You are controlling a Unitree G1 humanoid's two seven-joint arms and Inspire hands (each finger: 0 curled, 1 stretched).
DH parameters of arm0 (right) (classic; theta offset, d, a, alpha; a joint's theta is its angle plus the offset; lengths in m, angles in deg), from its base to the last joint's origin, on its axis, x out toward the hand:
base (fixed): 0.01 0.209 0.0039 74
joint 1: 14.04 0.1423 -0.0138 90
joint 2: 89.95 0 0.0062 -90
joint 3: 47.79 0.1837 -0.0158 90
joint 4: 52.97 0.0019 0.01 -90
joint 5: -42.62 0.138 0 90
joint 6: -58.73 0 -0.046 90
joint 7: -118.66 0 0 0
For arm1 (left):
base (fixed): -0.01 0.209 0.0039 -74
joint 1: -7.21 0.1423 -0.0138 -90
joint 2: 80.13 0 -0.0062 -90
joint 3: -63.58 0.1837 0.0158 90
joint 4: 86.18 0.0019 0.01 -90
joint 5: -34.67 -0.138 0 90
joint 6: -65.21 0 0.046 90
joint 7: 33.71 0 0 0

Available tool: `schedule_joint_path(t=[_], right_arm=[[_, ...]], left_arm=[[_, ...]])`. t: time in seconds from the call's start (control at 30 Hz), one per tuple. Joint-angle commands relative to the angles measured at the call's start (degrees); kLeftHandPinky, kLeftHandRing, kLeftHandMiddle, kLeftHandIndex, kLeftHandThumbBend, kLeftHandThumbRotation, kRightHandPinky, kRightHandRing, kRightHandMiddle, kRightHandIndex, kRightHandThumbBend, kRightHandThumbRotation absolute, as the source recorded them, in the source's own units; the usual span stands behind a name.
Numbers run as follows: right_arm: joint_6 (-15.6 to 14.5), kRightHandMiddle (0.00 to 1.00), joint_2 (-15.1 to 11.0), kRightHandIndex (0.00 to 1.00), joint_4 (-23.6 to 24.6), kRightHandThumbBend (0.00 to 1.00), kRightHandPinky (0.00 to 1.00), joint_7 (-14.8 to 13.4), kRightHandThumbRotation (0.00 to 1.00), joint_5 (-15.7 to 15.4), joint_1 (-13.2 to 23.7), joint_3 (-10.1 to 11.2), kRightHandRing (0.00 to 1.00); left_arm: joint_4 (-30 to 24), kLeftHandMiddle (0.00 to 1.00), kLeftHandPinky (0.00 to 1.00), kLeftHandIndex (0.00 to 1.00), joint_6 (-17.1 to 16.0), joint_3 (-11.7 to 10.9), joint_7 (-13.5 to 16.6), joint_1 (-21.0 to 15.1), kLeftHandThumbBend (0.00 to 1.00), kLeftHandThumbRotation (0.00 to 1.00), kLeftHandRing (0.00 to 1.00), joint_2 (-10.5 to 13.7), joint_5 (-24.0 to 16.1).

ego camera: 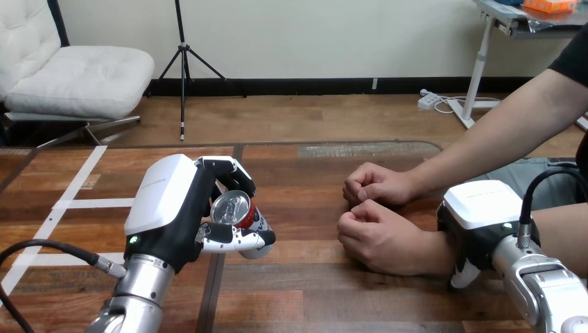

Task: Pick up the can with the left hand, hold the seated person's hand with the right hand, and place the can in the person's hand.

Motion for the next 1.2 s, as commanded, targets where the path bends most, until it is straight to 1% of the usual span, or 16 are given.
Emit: schedule_joint_path(t=[0.0, 0.2, 0.33, 0.6, 0.83, 1.0, 1.17], right_arm=[[1.2, 0.37, 0.8, 0.53, -1.5, 0.83, 0.16, -2.2, 0.00, 1.2, 3.1, -0.9, 0.25], [1.6, 0.35, 0.6, 0.51, -1.4, 0.80, 0.14, -3.3, 0.00, 1.6, 2.9, -0.7, 0.23], [1.7, 0.33, 0.4, 0.52, -1.0, 0.78, 0.13, -3.3, 0.00, 1.6, 2.7, -0.5, 0.22], [1.8, 0.35, 0.2, 0.55, -0.7, 0.78, 0.14, -3.2, 0.00, 1.8, 2.7, -0.2, 0.23], [1.4, 0.34, 0.3, 0.56, -0.5, 0.76, 0.14, -3.1, 0.00, 1.7, 2.8, -0.1, 0.22], [1.3, 0.34, 0.3, 0.54, -0.3, 0.73, 0.14, -3.0, 0.00, 1.8, 2.8, 0.1, 0.23], [1.6, 0.36, -0.1, 0.53, 0.0, 0.72, 0.15, -3.6, 0.00, 1.6, 2.6, 0.1, 0.24]], left_arm=[[-3.7, 0.40, 0.28, 0.43, -1.7, -1.6, 0.7, -2.5, 0.70, 0.00, 0.34, 0.9, 0.4], [-3.7, 0.40, 0.28, 0.43, -1.6, -1.6, 0.7, -2.6, 0.69, 0.00, 0.33, 0.9, 0.2], [-3.7, 0.40, 0.28, 0.43, -1.5, -1.6, 0.6, -2.6, 0.69, 0.00, 0.33, 0.8, 0.1], [-3.4, 0.40, 0.28, 0.43, -1.6, -1.5, 0.7, -2.7, 0.69, 0.00, 0.33, 0.9, 0.0], [-3.1, 0.40, 0.28, 0.43, -1.7, -1.5, 0.8, -2.9, 0.69, 0.00, 0.33, 1.0, -0.1], [-2.9, 0.40, 0.28, 0.43, -2.0, -1.5, 0.9, -3.0, 0.69, 0.00, 0.33, 1.0, 0.0], [-2.9, 0.40, 0.27, 0.43, -1.9, -1.6, 0.9, -3.0, 0.69, 0.00, 0.33, 1.0, 0.1]])
